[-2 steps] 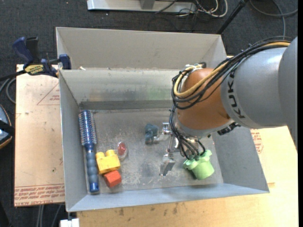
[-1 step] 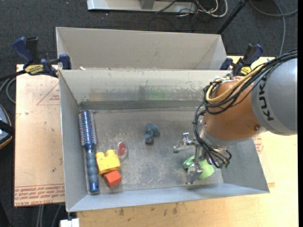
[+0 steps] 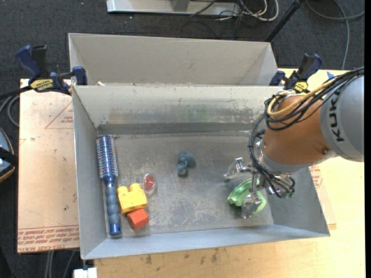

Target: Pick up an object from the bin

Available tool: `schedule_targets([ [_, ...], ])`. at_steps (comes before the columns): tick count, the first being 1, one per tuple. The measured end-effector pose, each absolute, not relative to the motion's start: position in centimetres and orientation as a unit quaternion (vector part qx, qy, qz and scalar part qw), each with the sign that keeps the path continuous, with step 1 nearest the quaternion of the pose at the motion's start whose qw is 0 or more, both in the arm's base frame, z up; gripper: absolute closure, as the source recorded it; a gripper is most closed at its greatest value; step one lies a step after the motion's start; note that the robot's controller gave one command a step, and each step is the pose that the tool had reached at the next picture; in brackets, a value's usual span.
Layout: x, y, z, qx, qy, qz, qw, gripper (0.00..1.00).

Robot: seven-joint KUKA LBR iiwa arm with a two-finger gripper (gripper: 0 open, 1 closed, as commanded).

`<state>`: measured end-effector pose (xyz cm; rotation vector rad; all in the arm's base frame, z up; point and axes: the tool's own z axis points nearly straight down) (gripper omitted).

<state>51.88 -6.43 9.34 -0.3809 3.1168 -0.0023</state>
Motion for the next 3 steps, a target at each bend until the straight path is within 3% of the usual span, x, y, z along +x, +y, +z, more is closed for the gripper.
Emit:
schedule_targets([
  [1, 57.7, -11.9, 7.4, -0.253, 0.967, 0.0, 0.004, 0.0],
  [2, 61.3, -13.6, 7.4, -0.374, 0.927, 0.013, -0.001, 0.0],
  [3, 61.6, -13.5, 7.6, -0.378, 0.926, 0.009, 0.005, 1.0],
])
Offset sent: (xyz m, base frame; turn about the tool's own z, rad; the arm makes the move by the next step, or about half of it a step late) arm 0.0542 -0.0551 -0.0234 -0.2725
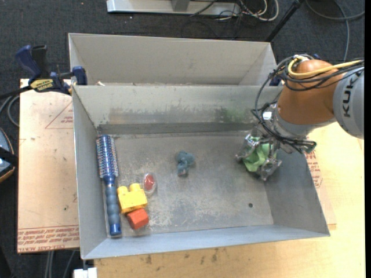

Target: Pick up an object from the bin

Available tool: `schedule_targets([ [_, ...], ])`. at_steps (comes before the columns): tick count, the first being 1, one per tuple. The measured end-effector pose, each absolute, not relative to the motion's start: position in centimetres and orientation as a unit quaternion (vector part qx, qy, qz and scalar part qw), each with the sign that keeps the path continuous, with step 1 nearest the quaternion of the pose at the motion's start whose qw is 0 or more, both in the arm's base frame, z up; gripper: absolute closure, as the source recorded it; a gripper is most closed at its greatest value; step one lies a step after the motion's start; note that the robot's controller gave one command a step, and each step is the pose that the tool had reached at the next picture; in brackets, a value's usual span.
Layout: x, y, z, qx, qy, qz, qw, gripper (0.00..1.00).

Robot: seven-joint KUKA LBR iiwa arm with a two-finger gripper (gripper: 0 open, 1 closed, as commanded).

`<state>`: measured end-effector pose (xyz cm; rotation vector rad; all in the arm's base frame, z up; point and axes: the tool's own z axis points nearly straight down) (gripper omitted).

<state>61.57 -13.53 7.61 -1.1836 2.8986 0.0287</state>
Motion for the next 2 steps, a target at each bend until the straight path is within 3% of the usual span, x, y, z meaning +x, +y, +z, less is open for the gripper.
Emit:
schedule_targets([
  [1, 62.1, -11.8, 17.2, -0.403, 0.915, -0.002, 0.005, 1.0],
  [2, 62.8, -12.4, 25.8, -0.427, 0.904, -0.003, 0.006, 1.0],
])
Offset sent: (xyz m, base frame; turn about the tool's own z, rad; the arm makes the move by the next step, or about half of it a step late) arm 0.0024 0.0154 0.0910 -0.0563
